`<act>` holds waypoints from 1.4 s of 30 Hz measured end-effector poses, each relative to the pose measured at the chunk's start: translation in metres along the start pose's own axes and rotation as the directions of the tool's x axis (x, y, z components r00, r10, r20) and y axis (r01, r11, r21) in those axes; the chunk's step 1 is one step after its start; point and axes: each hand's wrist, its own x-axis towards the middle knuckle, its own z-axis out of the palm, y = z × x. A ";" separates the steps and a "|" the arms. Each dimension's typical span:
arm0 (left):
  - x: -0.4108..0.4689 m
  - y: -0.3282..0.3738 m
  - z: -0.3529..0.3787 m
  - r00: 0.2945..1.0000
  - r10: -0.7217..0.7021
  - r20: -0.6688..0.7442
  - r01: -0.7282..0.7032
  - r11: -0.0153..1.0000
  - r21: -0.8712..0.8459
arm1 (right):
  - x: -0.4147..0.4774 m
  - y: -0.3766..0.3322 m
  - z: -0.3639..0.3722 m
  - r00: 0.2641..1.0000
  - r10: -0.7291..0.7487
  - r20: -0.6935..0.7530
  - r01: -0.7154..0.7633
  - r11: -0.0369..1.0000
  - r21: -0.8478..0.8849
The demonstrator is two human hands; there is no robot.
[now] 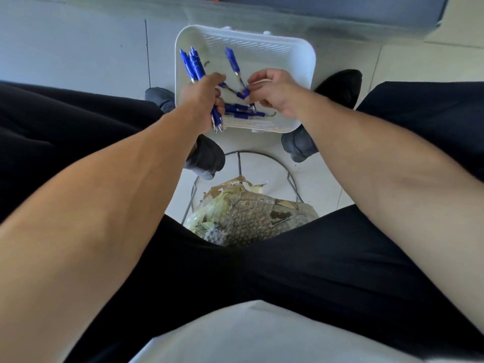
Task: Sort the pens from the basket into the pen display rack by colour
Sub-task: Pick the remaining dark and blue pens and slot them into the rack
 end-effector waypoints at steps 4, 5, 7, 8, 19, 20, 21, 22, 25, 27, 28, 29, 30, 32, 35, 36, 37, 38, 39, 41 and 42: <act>-0.005 -0.001 -0.002 0.997 0.027 0.070 -0.030 0.999 0.034 | -0.017 -0.015 -0.009 0.978 -0.012 0.211 0.004 0.999 0.037; -0.006 -0.001 -0.002 0.997 0.032 0.073 -0.036 0.998 0.052 | -0.020 -0.017 -0.009 0.968 -0.009 0.250 0.005 1.000 0.017; -0.007 -0.002 0.000 0.997 0.050 0.065 -0.055 0.995 0.078 | -0.023 -0.018 -0.009 0.953 0.004 0.304 -0.004 1.000 -0.002; -0.007 -0.002 0.001 0.996 0.059 0.063 -0.064 0.995 0.075 | -0.024 -0.018 -0.009 0.943 0.011 0.332 -0.016 1.000 0.012; 0.000 0.005 0.001 0.998 0.019 0.064 -0.008 0.987 -0.161 | 0.017 0.031 0.001 0.993 0.012 -0.120 -0.080 0.812 -0.578; 0.002 0.005 0.000 0.998 0.015 0.053 -0.007 0.989 -0.146 | 0.018 0.033 0.004 0.997 0.029 -0.076 -0.070 0.773 -0.631; 0.005 0.005 -0.001 0.999 0.016 0.040 -0.011 0.991 -0.134 | 0.020 0.033 0.007 0.998 0.056 -0.026 -0.059 0.736 -0.674; 0.006 0.004 -0.003 0.999 0.019 0.031 -0.016 0.993 -0.121 | 0.022 0.034 0.012 0.996 0.086 0.017 -0.049 0.701 -0.711; 0.006 0.003 -0.005 1.000 0.015 0.025 -0.012 0.995 -0.098 | 0.029 0.033 0.020 0.984 0.162 0.079 -0.031 0.585 -0.811; 0.005 0.005 -0.006 1.000 0.008 0.024 -0.005 0.995 -0.097 | 0.031 0.032 0.020 0.983 0.170 0.067 -0.040 0.558 -0.829; 0.005 0.005 -0.006 1.000 0.004 0.023 -0.001 0.996 -0.094 | 0.030 0.032 0.020 0.986 0.153 0.061 -0.039 0.574 -0.818; 0.006 0.006 -0.006 1.000 -0.002 0.022 0.004 0.996 -0.089 | 0.030 0.033 0.020 0.990 0.131 0.047 -0.040 0.593 -0.804; 0.006 0.006 -0.006 1.000 -0.007 0.022 0.009 0.996 -0.085 | 0.029 0.034 0.019 0.994 0.106 0.025 -0.045 0.609 -0.792; 0.005 0.006 -0.006 0.999 -0.018 0.026 0.020 0.996 -0.086 | 0.028 0.036 0.019 0.998 0.060 -0.023 -0.056 0.641 -0.766; 0.003 0.007 -0.007 0.999 -0.020 0.029 0.022 0.997 -0.075 | 0.026 0.034 0.018 0.998 0.043 -0.056 -0.070 0.701 -0.710; 0.002 0.008 -0.007 0.999 -0.015 0.028 0.017 0.998 -0.066 | 0.024 0.032 0.015 0.997 0.051 -0.055 -0.075 0.731 -0.678; 0.001 0.008 -0.006 1.000 -0.009 0.025 0.010 0.999 -0.050 | 0.023 0.030 0.012 0.997 0.064 -0.051 -0.082 0.767 -0.636; 0.001 0.008 -0.006 1.000 0.003 0.021 -0.002 1.000 -0.022 | 0.023 0.028 0.009 0.996 0.078 -0.046 -0.090 0.806 -0.585; -0.001 0.007 -0.005 1.000 0.019 0.016 -0.019 1.000 0.016 | 0.021 0.025 0.005 0.995 0.091 -0.040 -0.098 0.843 -0.529; -0.005 0.004 -0.004 0.999 0.048 -0.003 -0.047 0.996 0.081 | 0.015 0.019 -0.001 0.995 0.103 -0.017 -0.100 0.904 -0.416; -0.006 0.003 -0.004 0.998 0.054 -0.014 -0.052 0.994 0.093 | 0.011 0.015 -0.003 0.995 0.098 -0.003 -0.093 0.925 -0.367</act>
